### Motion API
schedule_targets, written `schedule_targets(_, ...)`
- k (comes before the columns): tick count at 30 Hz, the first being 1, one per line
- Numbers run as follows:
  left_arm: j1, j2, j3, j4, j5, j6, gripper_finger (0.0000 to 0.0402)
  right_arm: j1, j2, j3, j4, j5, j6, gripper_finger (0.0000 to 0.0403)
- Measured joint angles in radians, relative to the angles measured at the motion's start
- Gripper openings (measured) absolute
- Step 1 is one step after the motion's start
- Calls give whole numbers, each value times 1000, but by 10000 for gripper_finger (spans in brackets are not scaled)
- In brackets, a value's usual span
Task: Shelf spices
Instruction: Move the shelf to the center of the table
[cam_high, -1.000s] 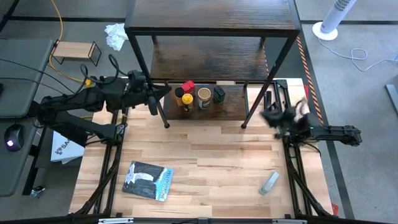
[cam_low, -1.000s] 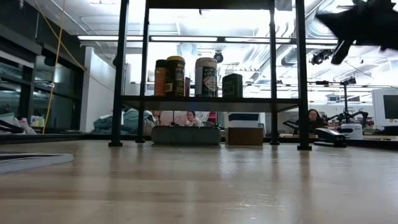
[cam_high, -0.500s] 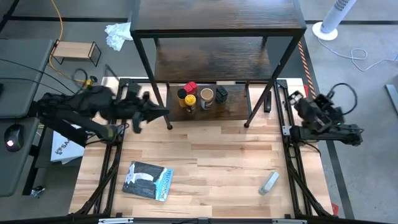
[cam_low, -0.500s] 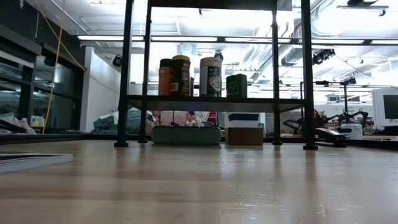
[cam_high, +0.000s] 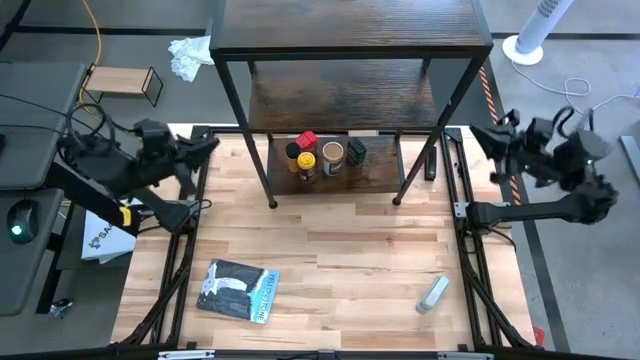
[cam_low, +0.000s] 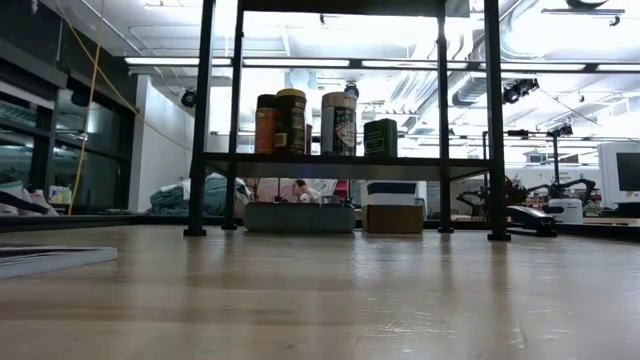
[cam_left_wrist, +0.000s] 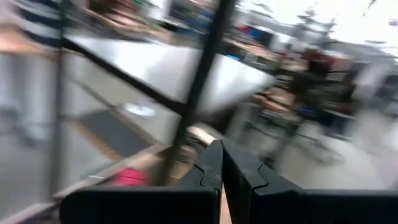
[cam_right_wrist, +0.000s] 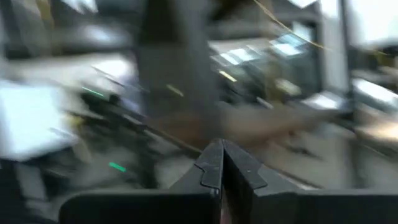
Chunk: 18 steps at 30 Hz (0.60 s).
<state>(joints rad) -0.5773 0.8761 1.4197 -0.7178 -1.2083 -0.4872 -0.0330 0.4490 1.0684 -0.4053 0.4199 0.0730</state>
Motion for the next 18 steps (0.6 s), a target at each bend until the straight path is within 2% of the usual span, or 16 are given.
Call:
schedule_targets(5, 4, -15, 0, -151, -311, -111, 0, 0, 96, 171, -355, 291, 122, 0)
schedule_targets(8, 48, -16, 1, -250, -364, -209, 0, 0, 120, 206, -516, 368, 247, 0)
schedule_targets(11, 119, -11, 0, -365, -338, -326, 0, 0, 120, 195, -639, 397, 385, 0)
schedule_targets(13, 180, -3, 0, -464, -280, -428, 0, 0, 114, 174, -713, 398, 468, 0)
schedule_targets(18, 336, 48, 0, -777, -13, -737, 0, 0, 103, 105, -789, 353, 572, 0)
